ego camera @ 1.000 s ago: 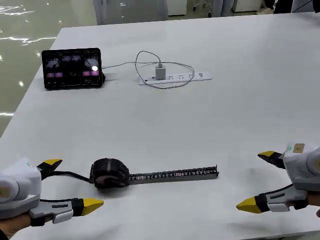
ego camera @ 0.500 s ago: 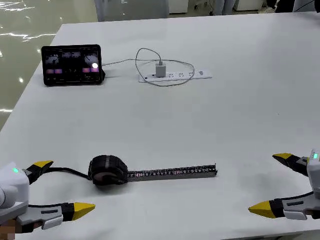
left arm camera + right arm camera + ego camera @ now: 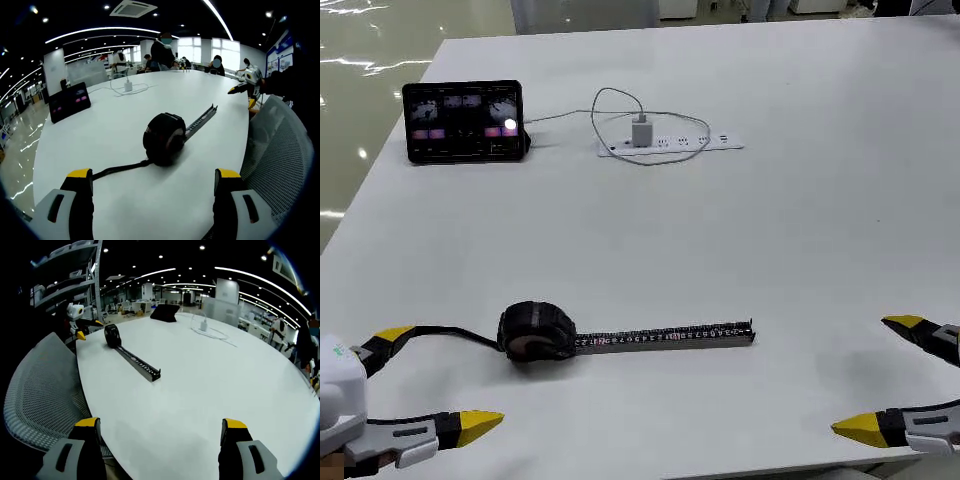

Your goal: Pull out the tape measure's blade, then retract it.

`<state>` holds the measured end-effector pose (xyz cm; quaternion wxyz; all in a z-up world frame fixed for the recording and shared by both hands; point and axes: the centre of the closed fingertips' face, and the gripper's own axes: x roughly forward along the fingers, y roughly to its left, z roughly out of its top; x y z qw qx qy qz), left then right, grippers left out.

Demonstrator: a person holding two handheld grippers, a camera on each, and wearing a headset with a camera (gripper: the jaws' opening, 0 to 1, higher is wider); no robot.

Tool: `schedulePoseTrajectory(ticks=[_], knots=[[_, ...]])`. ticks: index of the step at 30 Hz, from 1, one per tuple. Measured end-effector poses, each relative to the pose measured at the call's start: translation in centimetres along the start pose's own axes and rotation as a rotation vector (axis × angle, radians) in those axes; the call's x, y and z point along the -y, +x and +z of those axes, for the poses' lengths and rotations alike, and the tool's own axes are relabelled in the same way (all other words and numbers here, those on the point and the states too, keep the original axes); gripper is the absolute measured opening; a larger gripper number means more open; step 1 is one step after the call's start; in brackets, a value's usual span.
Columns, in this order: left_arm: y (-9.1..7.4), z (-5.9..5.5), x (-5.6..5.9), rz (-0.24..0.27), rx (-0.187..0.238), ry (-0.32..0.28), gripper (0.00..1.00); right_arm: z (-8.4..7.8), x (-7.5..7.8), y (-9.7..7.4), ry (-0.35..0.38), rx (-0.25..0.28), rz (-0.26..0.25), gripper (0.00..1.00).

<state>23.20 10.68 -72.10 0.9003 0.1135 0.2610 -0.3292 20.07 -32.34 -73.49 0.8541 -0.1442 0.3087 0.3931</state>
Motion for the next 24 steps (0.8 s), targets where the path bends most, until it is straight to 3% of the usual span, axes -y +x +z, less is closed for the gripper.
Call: schedulePoseTrajectory(ticks=[15,24], knots=[[0.26,-0.11,0.05,0.009,-0.002,-0.004,0.99,-0.32,0.46,-0.36,0.009,-0.001,-0.012,0.99],[-0.29,0.18,-0.49,0.015,0.000,-0.010,0.99,-0.46,0.22,-0.32,0.008,-0.013,-0.003,0.99]])
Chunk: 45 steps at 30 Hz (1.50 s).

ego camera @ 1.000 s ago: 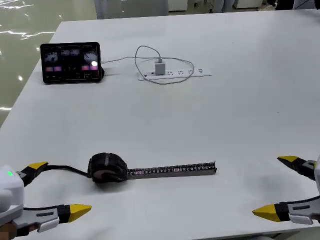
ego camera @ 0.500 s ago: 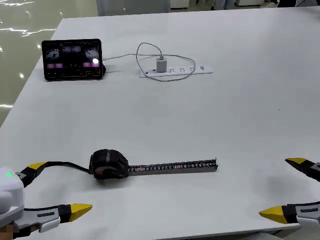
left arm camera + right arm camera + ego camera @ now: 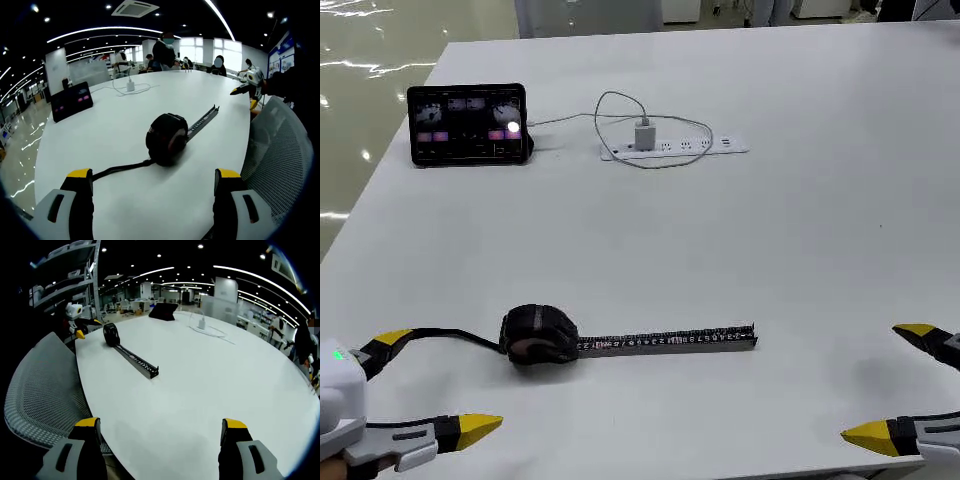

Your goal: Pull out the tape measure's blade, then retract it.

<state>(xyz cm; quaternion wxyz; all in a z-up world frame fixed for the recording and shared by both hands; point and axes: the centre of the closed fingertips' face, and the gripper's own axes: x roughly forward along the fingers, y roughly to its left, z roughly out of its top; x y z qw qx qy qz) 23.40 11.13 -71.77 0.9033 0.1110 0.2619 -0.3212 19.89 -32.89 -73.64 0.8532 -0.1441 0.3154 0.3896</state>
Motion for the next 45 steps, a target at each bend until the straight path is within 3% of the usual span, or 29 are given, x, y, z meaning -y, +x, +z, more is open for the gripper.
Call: schedulePoseTrajectory(ticks=[4,9,15,18,23,34,39,45], knots=[[0.1,0.2,-0.3,0.023,-0.016,-0.008,0.99,-0.1,0.0,0.1,0.014,-0.010,-0.001,0.99],[0.6,0.6,0.3,0.020,-0.021,-0.009,0.99,0.1,-0.1,0.3,0.005,-0.021,0.008,0.99],[1.6,0.5,1.3,0.015,-0.069,-0.020,0.99,1.3,0.1,0.6,-0.023,-0.027,0.013,0.99],[1.8,-0.1,1.1,0.047,-0.139,-0.007,0.99,2.0,0.1,0.7,-0.042,-0.028,0.021,0.99],[2.4,0.6,1.9,0.026,-0.125,-0.052,0.99,2.9,0.4,0.9,-0.077,-0.041,0.033,0.99],[3.2,2.6,3.1,0.020,-0.106,-0.075,0.99,4.5,0.7,1.8,-0.142,-0.069,0.068,0.99],[4.3,3.1,3.7,0.033,-0.113,-0.130,0.99,5.0,0.8,2.3,-0.158,-0.086,0.082,0.99],[5.5,4.0,4.7,0.028,-0.099,-0.151,0.99,5.4,0.8,3.0,-0.167,-0.110,0.110,0.99]])
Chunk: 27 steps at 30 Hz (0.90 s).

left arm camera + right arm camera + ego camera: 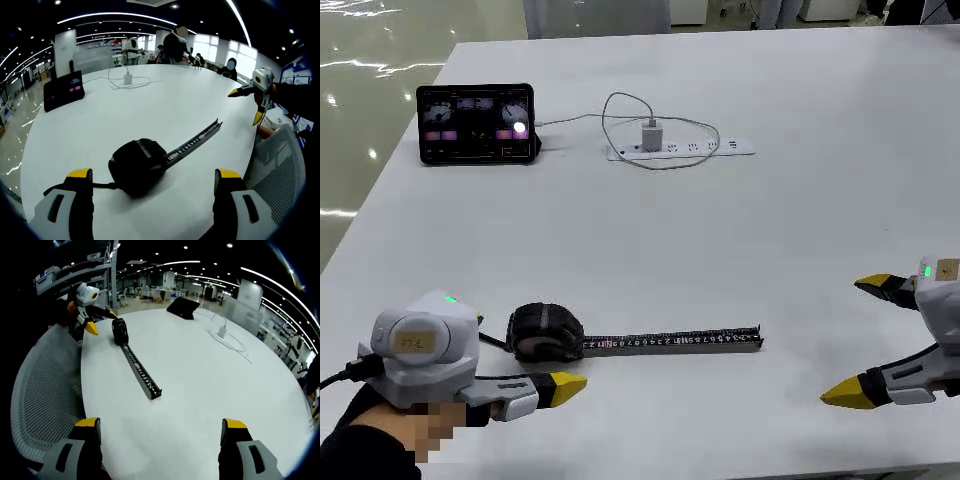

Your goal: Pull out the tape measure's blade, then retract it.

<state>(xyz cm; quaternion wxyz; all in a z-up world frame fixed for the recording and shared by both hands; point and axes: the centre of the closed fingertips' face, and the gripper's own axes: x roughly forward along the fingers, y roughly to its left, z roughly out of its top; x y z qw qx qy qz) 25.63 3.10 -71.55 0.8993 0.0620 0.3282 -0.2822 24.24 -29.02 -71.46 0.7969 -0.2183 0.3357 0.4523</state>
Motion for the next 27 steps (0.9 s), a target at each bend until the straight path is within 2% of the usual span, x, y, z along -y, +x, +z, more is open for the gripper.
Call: schedulePoseTrajectory(ticks=[5,6,10,13,17,21,23,25,26,27], knots=[[0.2,0.7,-0.4,0.058,0.020,-0.160,0.99,0.3,-0.1,0.5,-0.022,-0.025,0.028,0.99],[0.3,0.7,-0.5,0.073,0.022,-0.173,0.99,0.4,-0.2,0.5,-0.027,-0.028,0.033,0.99],[0.5,0.6,-0.6,0.109,0.015,-0.165,0.99,0.9,-0.1,0.9,-0.047,-0.037,0.048,0.99],[0.7,0.5,-0.8,0.121,0.025,-0.171,0.99,1.0,-0.1,1.3,-0.062,-0.053,0.061,0.99],[0.7,0.8,-1.3,0.165,0.042,-0.182,0.99,1.4,-0.2,1.9,-0.080,-0.067,0.078,0.99],[1.4,1.0,-0.6,0.157,0.059,-0.196,0.99,1.6,-0.2,2.4,-0.097,-0.078,0.091,0.99],[1.8,1.3,-0.5,0.183,0.080,-0.165,0.99,1.7,-0.2,2.7,-0.115,-0.085,0.097,0.99],[2.1,1.4,-0.6,0.209,0.079,-0.154,0.99,2.0,-0.2,3.0,-0.129,-0.092,0.102,0.99],[2.2,1.5,-0.7,0.220,0.089,-0.152,0.99,2.1,-0.2,3.0,-0.135,-0.094,0.105,0.99],[2.3,2.0,-1.0,0.238,0.119,-0.134,0.99,2.4,-0.2,3.1,-0.143,-0.094,0.108,0.99]])
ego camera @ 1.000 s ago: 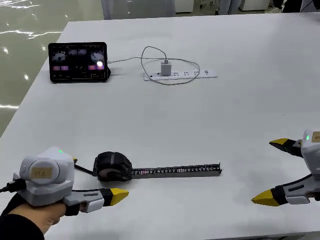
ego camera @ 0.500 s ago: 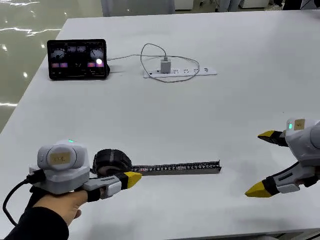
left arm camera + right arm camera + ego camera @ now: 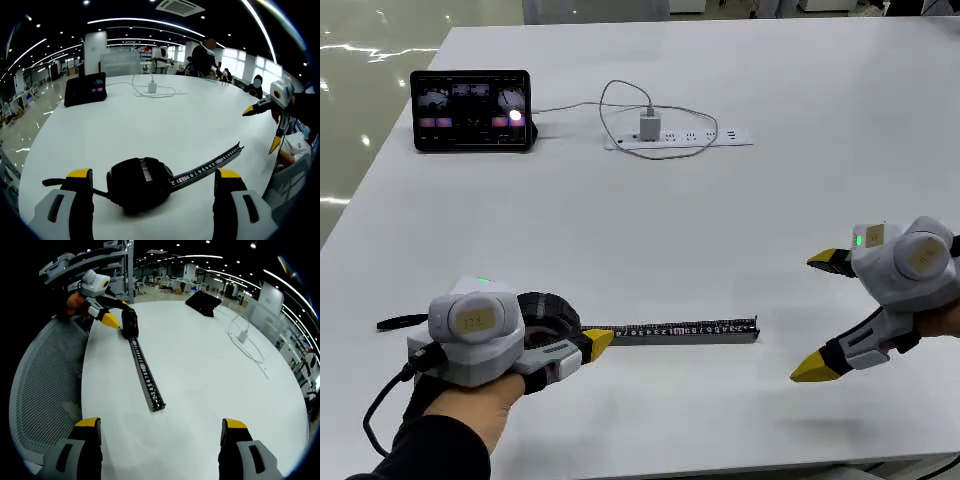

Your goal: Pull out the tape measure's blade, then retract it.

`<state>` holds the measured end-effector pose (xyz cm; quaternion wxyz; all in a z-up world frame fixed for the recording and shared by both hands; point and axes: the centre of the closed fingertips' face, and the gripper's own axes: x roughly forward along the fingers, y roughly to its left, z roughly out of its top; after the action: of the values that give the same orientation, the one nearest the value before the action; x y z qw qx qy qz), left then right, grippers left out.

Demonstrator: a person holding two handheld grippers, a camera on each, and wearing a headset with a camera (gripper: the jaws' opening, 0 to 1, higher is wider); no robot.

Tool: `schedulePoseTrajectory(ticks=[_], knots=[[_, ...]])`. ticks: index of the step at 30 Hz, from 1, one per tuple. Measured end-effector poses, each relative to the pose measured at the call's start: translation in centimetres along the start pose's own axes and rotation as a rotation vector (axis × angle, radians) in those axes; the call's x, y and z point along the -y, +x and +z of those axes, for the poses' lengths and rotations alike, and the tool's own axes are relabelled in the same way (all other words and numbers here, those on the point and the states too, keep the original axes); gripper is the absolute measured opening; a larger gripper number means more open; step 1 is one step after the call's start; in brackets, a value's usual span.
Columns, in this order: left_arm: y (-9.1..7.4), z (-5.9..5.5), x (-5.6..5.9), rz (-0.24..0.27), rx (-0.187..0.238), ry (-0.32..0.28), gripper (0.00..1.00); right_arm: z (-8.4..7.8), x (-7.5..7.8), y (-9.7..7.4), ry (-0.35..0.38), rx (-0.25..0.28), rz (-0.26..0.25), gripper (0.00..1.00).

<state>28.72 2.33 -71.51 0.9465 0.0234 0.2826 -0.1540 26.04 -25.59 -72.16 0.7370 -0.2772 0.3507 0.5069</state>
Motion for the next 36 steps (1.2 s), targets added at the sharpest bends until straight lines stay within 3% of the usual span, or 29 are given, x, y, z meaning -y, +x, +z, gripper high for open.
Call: schedulePoseTrajectory(ticks=[3,4,5,7,10,12,14,19,21,23,26,27,30,33,36], knots=[[0.2,-0.2,-0.3,0.030,0.014,-0.007,0.99,0.5,0.2,0.2,-0.015,-0.004,0.005,0.99],[0.3,-0.3,-0.3,0.029,0.023,-0.032,0.99,0.7,0.3,0.2,-0.020,-0.005,0.007,0.99],[0.2,-0.9,-0.1,0.021,0.021,-0.095,0.99,0.8,0.4,0.3,-0.027,-0.006,0.010,0.99],[0.0,-1.3,-0.2,0.032,0.039,-0.136,0.99,1.0,0.4,0.4,-0.045,-0.009,0.016,0.99],[0.2,-1.7,-0.4,0.046,0.035,-0.098,0.99,1.1,0.7,0.6,-0.063,-0.018,0.027,0.99],[0.2,-0.1,-0.8,0.071,0.103,-0.064,0.99,1.2,0.6,0.7,-0.066,-0.018,0.040,0.99],[0.3,0.6,-0.8,0.091,0.138,-0.043,0.99,1.3,0.5,1.0,-0.071,-0.023,0.045,0.99],[1.1,0.1,-0.6,0.094,0.145,-0.008,0.99,1.3,0.6,1.7,-0.091,-0.038,0.062,0.99],[1.4,0.0,-0.9,0.111,0.126,0.081,0.99,1.4,0.6,2.0,-0.100,-0.044,0.070,0.99],[1.4,0.8,-0.7,0.108,0.169,0.104,0.99,1.4,0.7,2.4,-0.108,-0.051,0.076,0.99],[1.5,0.6,-0.7,0.096,0.166,0.093,0.99,1.4,0.7,3.0,-0.138,-0.063,0.090,0.99],[1.6,0.6,-0.8,0.094,0.171,0.057,0.99,1.3,0.8,3.2,-0.142,-0.067,0.093,0.99],[1.7,0.6,-1.5,0.103,0.184,0.038,0.99,1.3,0.7,3.9,-0.144,-0.070,0.107,0.99],[2.0,-0.6,-2.2,0.107,0.140,-0.002,0.99,1.1,0.5,4.6,-0.161,-0.084,0.121,0.99],[1.8,-0.7,-2.7,0.105,0.142,-0.014,0.99,0.8,0.5,5.2,-0.170,-0.102,0.127,0.99]])
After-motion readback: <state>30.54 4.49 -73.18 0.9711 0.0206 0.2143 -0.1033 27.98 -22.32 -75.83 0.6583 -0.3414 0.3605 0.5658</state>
